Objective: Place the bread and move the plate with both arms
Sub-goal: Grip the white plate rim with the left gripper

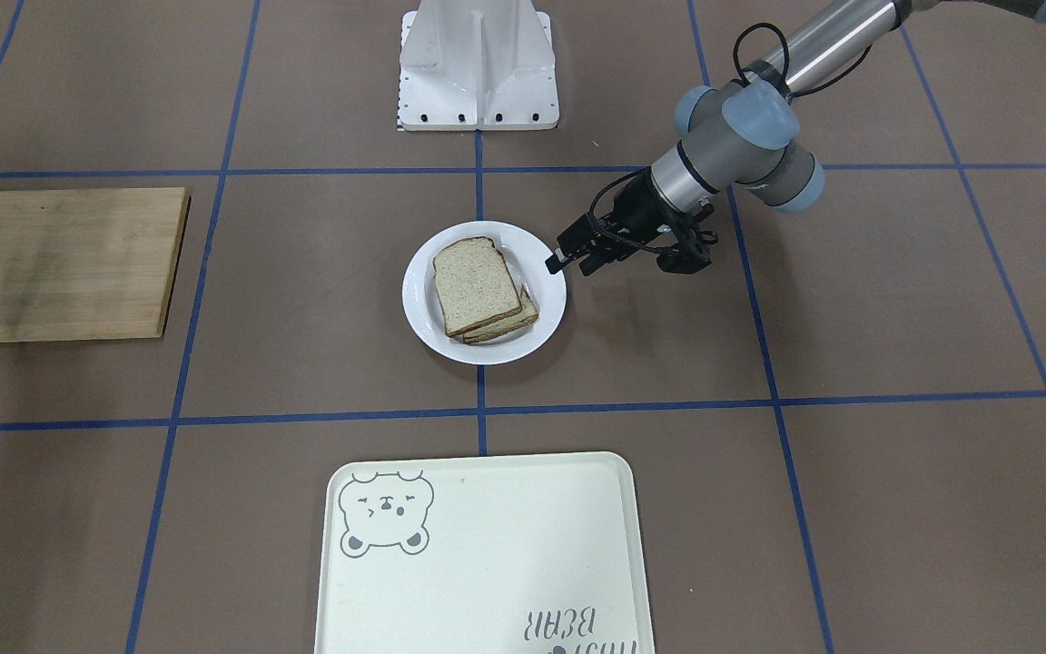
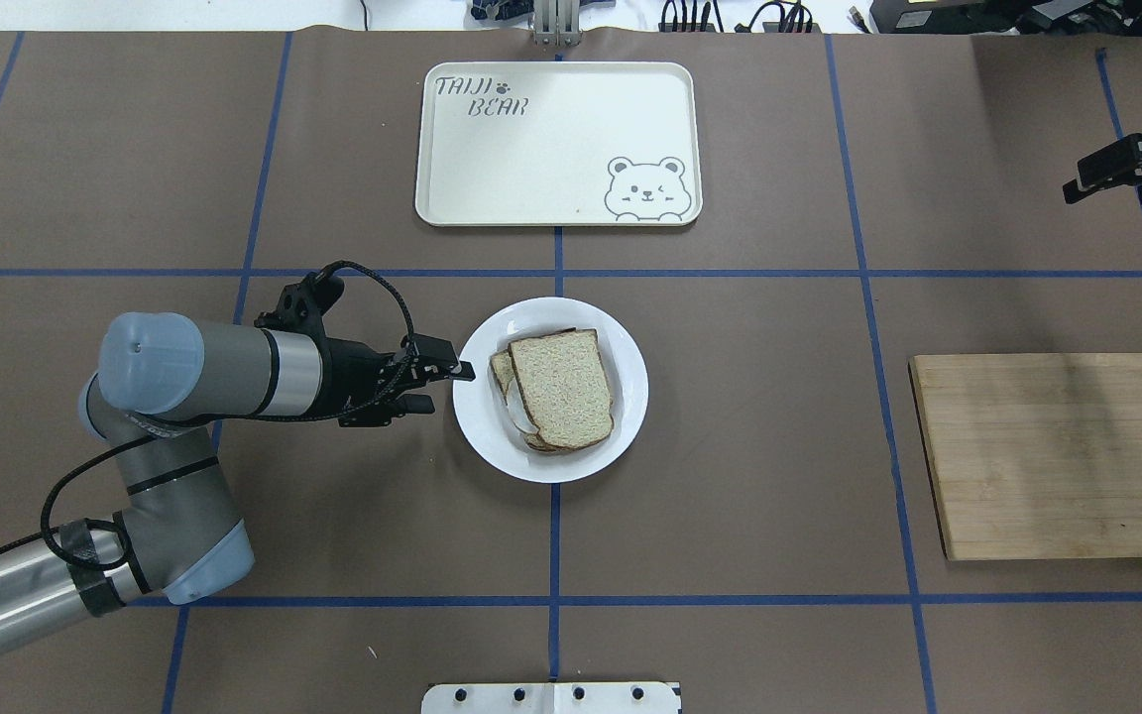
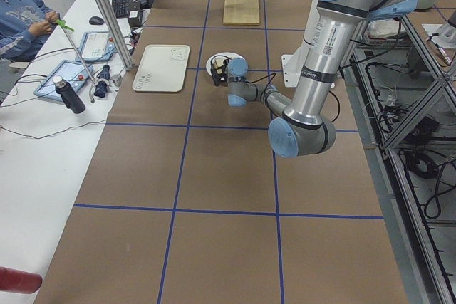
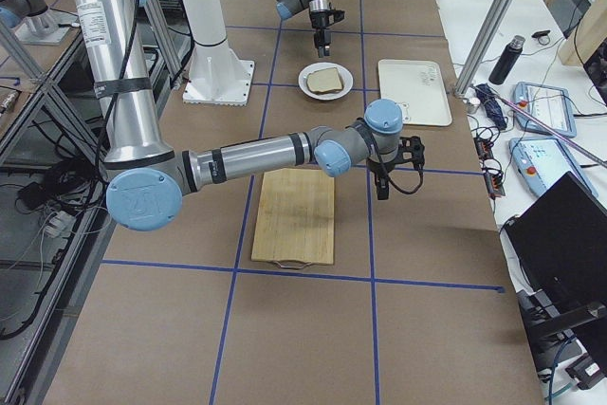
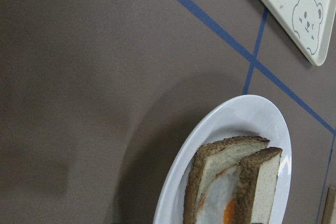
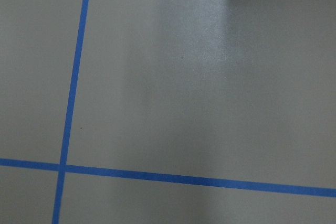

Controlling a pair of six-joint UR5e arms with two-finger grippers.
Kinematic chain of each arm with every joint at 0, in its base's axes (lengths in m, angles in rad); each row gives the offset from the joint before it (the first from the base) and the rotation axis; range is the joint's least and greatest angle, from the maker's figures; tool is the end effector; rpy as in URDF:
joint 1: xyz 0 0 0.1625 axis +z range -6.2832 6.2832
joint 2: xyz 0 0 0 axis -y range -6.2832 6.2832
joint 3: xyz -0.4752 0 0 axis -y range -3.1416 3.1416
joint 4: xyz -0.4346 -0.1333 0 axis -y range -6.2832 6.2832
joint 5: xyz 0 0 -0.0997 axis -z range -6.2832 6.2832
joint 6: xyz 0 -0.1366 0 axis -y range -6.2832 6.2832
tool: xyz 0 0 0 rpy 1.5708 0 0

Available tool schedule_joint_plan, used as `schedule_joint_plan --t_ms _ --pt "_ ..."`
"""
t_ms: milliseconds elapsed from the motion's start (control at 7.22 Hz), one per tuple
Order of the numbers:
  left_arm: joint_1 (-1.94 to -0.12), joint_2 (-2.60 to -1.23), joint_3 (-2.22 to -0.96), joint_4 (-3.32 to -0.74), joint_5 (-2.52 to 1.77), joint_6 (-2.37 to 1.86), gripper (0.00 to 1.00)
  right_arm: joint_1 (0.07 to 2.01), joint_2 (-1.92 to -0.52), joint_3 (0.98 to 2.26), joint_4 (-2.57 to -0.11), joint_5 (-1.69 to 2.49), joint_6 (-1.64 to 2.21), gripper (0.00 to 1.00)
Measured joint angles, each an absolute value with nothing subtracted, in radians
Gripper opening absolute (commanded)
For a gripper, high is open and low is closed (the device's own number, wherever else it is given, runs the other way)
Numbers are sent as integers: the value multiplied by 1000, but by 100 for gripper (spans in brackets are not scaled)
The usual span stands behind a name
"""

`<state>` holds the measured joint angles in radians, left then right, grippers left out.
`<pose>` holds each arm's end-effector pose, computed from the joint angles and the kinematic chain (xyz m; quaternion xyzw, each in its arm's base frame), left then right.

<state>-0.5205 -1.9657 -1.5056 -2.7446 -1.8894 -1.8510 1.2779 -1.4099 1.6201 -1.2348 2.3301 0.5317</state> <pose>0.5884 -0.4416 0.3697 -0.0342 0.6833 -0.1813 0.7064 -0.1466 -0.6220 0.5738 0.0865 -0.4273 0.0073 0.8999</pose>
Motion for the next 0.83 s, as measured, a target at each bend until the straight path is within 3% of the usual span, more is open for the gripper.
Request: schedule_joint_plan --t_ms 831 --pt "-480 -1958 -1472 -2829 -1829 -1863 60 1272 -1441 1649 -1235 2327 536 100"
